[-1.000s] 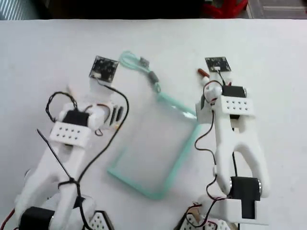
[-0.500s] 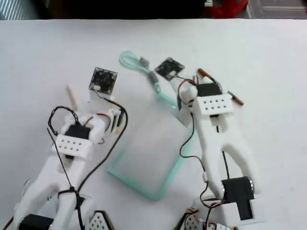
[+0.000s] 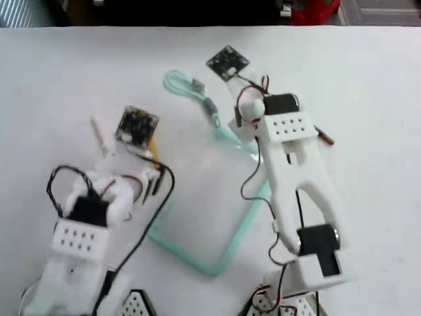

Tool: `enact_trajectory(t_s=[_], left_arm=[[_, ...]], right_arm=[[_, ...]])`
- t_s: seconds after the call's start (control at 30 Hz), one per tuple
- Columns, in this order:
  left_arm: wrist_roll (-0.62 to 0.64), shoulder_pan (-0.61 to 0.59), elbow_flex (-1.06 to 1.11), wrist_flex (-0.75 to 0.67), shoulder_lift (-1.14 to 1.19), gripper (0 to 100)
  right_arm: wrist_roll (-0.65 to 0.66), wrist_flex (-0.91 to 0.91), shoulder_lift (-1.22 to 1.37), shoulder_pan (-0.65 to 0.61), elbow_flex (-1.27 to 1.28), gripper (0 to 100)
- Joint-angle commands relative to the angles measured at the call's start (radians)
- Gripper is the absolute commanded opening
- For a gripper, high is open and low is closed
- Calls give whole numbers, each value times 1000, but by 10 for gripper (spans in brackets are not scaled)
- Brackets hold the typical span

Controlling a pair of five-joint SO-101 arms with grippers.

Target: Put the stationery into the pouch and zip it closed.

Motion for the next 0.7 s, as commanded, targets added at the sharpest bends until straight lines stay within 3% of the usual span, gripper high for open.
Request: enact_trajectory(t_s=[0.0, 0.2, 0.43, 0.67], left_arm=[[-14, 71, 112, 14, -263, 195], [-15, 94, 210, 15, -389, 195], [-78, 254, 301, 26, -389, 196], [-193, 219, 330, 144, -394, 199]], right_arm=[[-46, 12, 99, 1, -121, 63], [21, 73, 326, 13, -288, 60], [20, 229, 535, 19, -565, 59], [29, 400, 670, 12, -766, 59]])
